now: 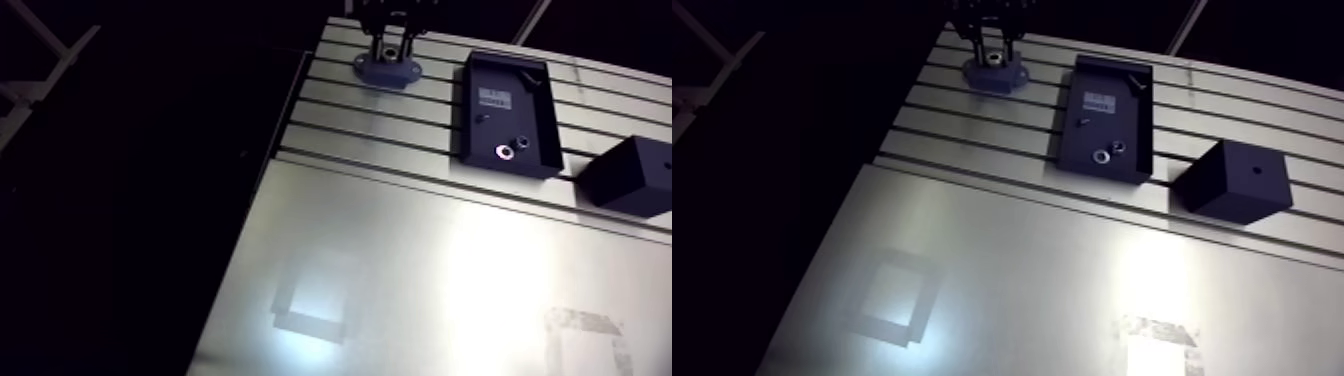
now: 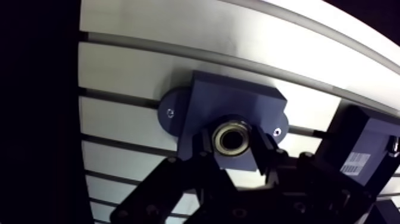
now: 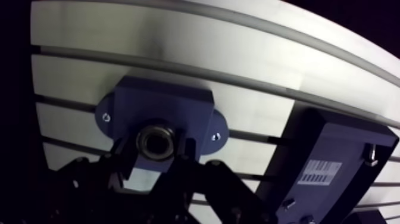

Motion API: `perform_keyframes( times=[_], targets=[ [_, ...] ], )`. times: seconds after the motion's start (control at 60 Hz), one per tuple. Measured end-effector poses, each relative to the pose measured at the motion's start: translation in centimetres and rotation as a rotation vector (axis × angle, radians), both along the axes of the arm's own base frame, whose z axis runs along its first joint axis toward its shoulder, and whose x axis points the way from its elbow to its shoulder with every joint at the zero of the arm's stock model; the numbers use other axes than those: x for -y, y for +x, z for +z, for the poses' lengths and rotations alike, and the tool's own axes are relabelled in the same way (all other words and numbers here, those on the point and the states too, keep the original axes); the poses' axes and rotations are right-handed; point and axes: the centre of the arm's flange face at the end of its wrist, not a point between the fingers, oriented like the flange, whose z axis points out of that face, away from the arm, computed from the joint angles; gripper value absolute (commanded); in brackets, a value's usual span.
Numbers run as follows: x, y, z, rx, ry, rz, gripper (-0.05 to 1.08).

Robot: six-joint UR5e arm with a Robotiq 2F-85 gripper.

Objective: Pick up the bearing and press it into the housing until flush.

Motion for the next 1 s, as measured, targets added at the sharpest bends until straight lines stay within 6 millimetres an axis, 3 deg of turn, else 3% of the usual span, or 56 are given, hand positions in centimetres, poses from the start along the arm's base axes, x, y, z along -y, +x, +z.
perform_keyframes(
  times=[0.417,0.45,0.467,0.483,0.5,0.517,0.533,0.933,1.0],
  targets=[
    [0.0,0.0,-0.1,0.001,0.000,-0.001,0.58],
    [0.0,0.0,0.0,0.001,0.000,-0.001,0.52],
    [0.0,0.0,0.0,0.001,0.000,-0.001,0.35],
    [0.0,0.0,0.0,0.001,0.000,-0.001,0.35],
    [0.0,0.0,0.0,0.001,0.000,-0.001,0.09],
    [0.0,0.0,0.0,0.001,0.001,-0.001,0.09],
    [0.0,0.0,0.0,0.001,0.000,-0.001,0.02],
    [0.0,-0.1,2.7,-0.035,-0.011,-0.003,0.00],
    [0.0,-0.2,3.2,-0.042,-0.013,-0.004,0.06]
  ],
)
